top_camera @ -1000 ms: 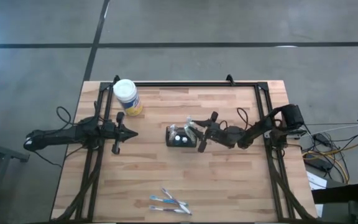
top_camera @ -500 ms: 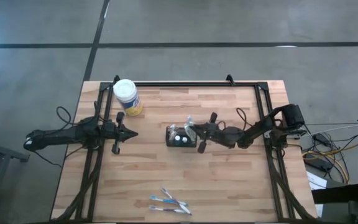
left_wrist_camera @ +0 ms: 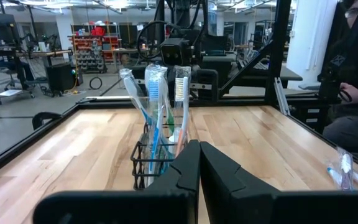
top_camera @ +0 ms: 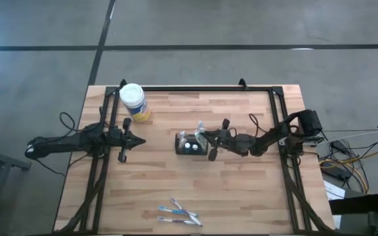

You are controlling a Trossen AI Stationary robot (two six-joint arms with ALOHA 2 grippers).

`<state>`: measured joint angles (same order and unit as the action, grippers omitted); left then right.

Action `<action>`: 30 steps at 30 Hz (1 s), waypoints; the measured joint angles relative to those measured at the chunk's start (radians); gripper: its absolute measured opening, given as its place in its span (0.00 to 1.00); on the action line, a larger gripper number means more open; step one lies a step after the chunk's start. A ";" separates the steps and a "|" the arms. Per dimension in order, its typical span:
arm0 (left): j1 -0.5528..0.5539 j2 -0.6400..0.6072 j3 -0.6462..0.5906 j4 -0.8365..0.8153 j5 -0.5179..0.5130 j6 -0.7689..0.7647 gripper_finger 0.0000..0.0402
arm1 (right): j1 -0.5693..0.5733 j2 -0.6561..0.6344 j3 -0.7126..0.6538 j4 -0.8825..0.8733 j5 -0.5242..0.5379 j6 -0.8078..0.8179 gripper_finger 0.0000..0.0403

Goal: Pick & Place toothbrushing station
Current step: Put the green toothbrush into the wire organizer, then put the top purple toothbrush into the wire organizer

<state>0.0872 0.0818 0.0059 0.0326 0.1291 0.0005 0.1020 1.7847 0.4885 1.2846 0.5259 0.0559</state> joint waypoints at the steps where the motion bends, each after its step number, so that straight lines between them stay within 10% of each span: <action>1: 0.000 0.000 0.000 0.000 0.000 0.002 0.03 | 0.001 0.000 0.000 0.002 0.000 -0.002 0.04; 19: 0.000 0.000 0.000 0.002 0.001 -0.026 0.03 | 0.043 -0.234 -0.002 -0.223 -0.001 0.018 0.45; 30: 0.000 0.000 0.000 0.003 0.001 -0.027 0.03 | 0.127 -0.595 -0.009 -0.562 0.000 -0.048 0.46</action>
<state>0.0875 0.0818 0.0059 0.0355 0.1298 -0.0269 0.2287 1.1893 0.4790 0.7223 0.5255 0.0083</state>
